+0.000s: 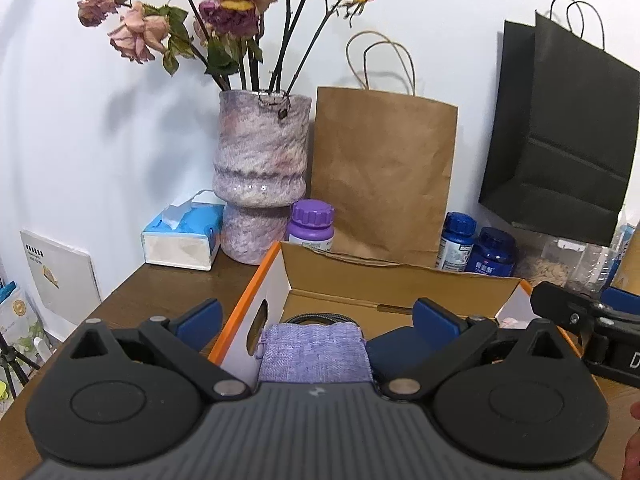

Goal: Flip cup upright
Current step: 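Withdraw both tools from the box back toward the table items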

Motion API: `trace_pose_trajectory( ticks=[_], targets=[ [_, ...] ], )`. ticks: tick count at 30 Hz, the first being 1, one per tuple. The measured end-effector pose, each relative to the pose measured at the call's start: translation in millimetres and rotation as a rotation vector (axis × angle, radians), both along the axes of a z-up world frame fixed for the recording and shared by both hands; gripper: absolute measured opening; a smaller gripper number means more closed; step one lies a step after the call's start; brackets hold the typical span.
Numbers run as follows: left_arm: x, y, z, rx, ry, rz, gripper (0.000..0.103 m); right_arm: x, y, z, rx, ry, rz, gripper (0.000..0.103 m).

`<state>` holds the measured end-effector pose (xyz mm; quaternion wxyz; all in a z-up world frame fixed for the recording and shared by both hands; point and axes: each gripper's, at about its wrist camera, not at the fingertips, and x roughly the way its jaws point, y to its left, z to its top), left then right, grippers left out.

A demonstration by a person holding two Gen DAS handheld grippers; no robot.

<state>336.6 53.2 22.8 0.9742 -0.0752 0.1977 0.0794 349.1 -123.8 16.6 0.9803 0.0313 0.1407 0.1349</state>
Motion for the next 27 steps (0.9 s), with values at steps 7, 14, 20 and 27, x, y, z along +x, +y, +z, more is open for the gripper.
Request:
trace_pose_trajectory(
  ticks=[7,14,20,27],
  targets=[
    [-21.7,-4.5,5.3,0.009,-0.007,-0.013,0.103,-23.1,-4.1,8.4,-0.007,-0.018,0.015,0.103],
    [-46.2,-5.7,6.9,0.015,0.000,-0.017,0.103,-46.7,-11.0,11.6,-0.018,-0.028,0.018,0.103],
    [-67.9,-7.5,10.2,0.020,-0.003,-0.020,0.103,-64.7,-16.2,10.2,-0.027,-0.025,0.019,0.103],
    [-97.9,-6.8,11.6,0.003,0.008,-0.020,0.103,-90.5,-21.0,6.7,-0.033,-0.014,0.022,0.103]
  ],
)
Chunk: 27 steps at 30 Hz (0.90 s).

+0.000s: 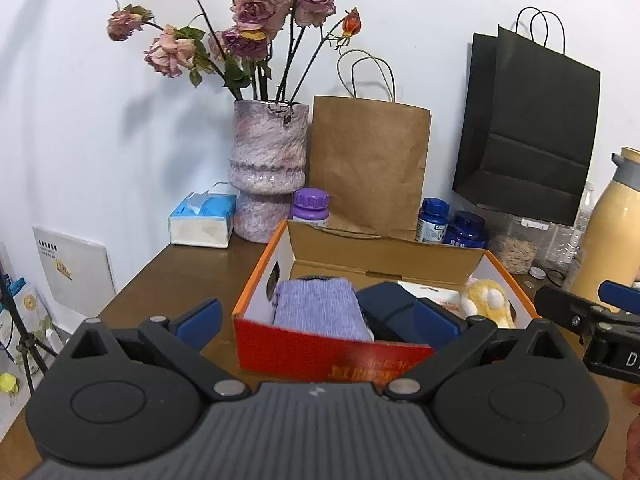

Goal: Flip cup upright
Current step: 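Withdraw both tools from the box back toward the table items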

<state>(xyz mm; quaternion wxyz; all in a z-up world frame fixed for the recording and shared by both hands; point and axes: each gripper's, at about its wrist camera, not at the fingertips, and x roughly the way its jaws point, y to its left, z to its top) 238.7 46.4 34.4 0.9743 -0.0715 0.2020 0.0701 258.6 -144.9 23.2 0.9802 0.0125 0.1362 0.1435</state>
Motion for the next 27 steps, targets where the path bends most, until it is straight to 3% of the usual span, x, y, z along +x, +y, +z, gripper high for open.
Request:
trace_pose_trajectory(
  ticks=[27],
  targets=[
    [-110.7,18.0,-16.5,0.006,0.056,0.016,0.103,-99.0,-1.6,-37.7,-0.092,0.100,0.072,0.103]
  ],
)
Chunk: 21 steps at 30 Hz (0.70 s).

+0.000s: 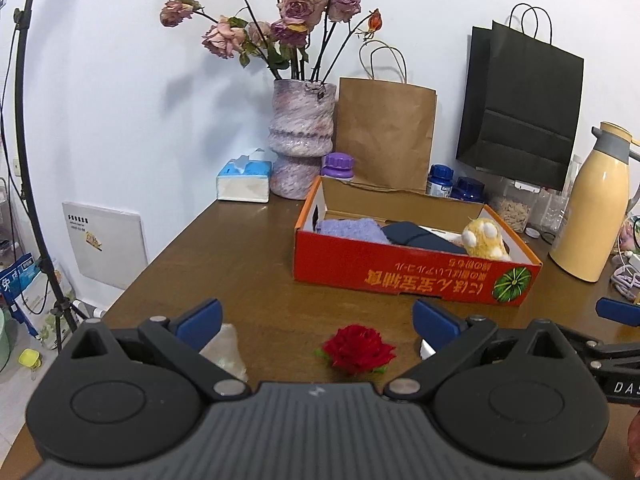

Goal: Flip cup upright
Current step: 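Withdraw both tools from the box back toward the table items, then grasp the white cloth with the right gripper and lift it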

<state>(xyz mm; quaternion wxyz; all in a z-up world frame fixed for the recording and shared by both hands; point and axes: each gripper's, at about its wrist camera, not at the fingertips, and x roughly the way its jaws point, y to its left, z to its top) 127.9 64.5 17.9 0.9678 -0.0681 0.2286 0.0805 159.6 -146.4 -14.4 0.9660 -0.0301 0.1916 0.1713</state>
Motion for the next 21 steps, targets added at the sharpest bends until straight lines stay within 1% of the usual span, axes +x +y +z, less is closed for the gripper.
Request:
trace_pose_trajectory(
  ticks=[11,21],
  targets=[
    [-29.1,12.7,-9.9,-0.004,0.022,0.000,0.103,-25.5,9.2,-19.0,-0.036,0.049,0.039,0.103],
    [-43.1,27.9,-18.4,0.004,0.038,0.010,0.103,-33.1,22.5,-39.0,-0.083,0.118,0.104,0.103]
  ],
)
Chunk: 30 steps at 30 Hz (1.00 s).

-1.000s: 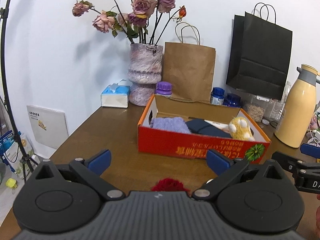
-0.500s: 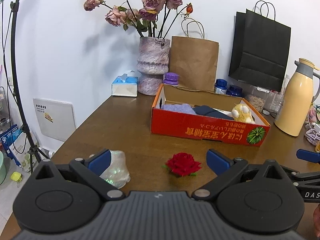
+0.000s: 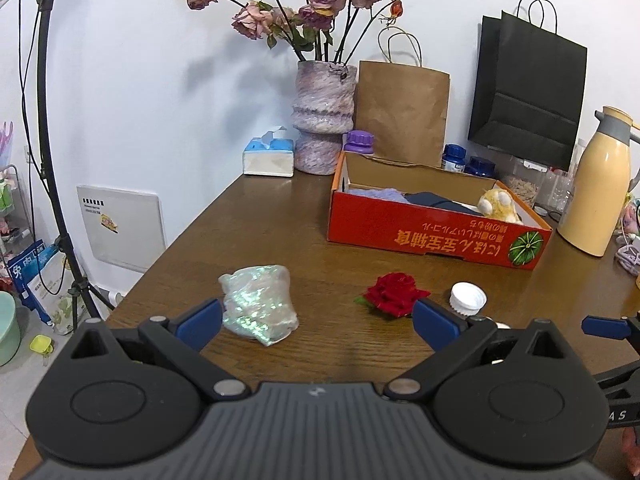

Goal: Flip cup upright
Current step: 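Grasp the white cloth with the right gripper and lift it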

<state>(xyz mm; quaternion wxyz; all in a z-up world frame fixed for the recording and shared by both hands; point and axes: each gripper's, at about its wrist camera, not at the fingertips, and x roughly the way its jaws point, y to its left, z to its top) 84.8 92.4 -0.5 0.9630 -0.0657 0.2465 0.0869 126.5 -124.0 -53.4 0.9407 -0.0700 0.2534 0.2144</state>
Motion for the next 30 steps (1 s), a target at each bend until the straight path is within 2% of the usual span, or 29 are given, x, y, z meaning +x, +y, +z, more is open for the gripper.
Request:
trace_pose_trajectory(
  ticks=[11,21,29,30],
  targets=[
    [-2.4,13.0,-5.4,-0.017,0.008,0.012,0.103,11.9,33.4,-15.8,-0.064,0.070,0.095,0.103],
    [-0.8,19.6,-8.4,-0.024,0.014,0.027,0.103,50.3,49.3,-26.2,-0.025,0.149,0.062,0.103],
    [0.6,19.7,-11.9,-0.034,0.022,0.028,0.103,53.8,51.5,-27.3,-0.029,0.142,0.067,0.103],
    [0.4,19.7,-12.1,-0.034,0.024,0.028,0.103,53.8,51.1,-27.2,-0.027,0.141,0.067,0.101]
  ],
)
